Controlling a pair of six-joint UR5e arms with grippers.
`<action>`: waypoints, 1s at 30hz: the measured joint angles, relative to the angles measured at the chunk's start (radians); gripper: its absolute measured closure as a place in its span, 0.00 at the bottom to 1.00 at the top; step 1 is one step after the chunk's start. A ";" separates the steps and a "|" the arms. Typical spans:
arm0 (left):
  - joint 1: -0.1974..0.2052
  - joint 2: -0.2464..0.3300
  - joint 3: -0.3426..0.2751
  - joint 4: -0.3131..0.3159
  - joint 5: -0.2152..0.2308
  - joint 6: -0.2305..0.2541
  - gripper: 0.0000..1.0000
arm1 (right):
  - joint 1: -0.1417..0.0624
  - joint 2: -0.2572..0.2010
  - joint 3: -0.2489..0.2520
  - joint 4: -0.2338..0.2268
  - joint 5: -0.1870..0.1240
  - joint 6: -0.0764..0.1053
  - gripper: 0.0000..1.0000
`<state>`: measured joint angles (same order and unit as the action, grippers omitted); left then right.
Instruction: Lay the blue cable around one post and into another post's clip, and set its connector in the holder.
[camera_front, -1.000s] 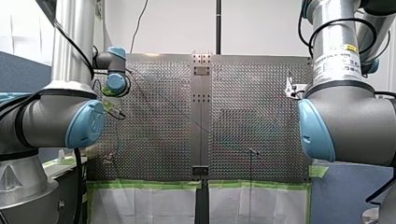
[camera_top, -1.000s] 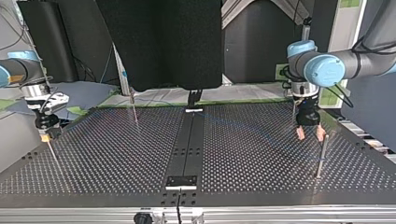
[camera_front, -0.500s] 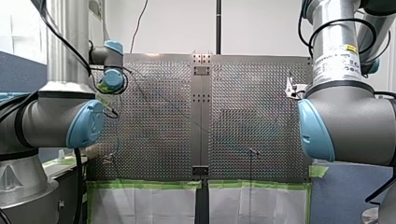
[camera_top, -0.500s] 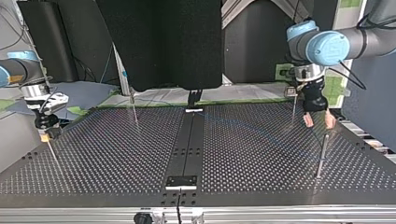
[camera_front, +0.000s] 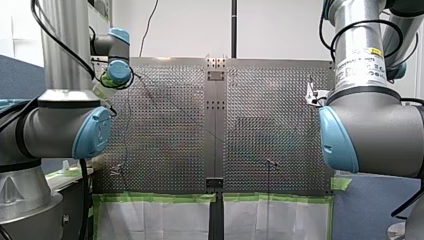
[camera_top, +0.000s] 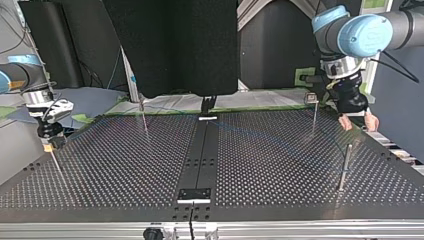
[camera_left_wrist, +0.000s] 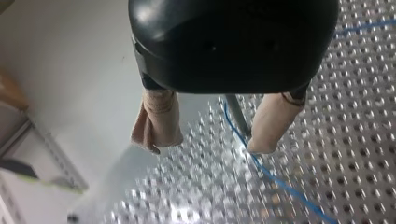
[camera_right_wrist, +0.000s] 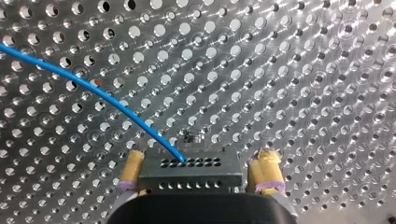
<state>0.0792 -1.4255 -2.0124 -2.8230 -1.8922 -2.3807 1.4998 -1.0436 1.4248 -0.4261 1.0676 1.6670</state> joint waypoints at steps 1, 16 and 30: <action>-0.002 0.008 0.004 -0.009 0.005 0.009 0.00 | 0.000 0.000 0.000 0.000 0.000 0.000 0.01; -0.038 0.065 0.127 -0.145 0.011 0.145 0.00 | 0.000 0.000 0.000 -0.002 0.000 0.001 0.01; -0.080 0.055 0.167 -0.271 -0.039 0.272 0.00 | 0.000 0.000 0.000 -0.002 0.000 0.000 0.01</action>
<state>-0.0009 -1.3700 -1.8453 -3.0945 -1.9308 -2.1090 1.4999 -1.0439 1.4246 -0.4283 1.0679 1.6671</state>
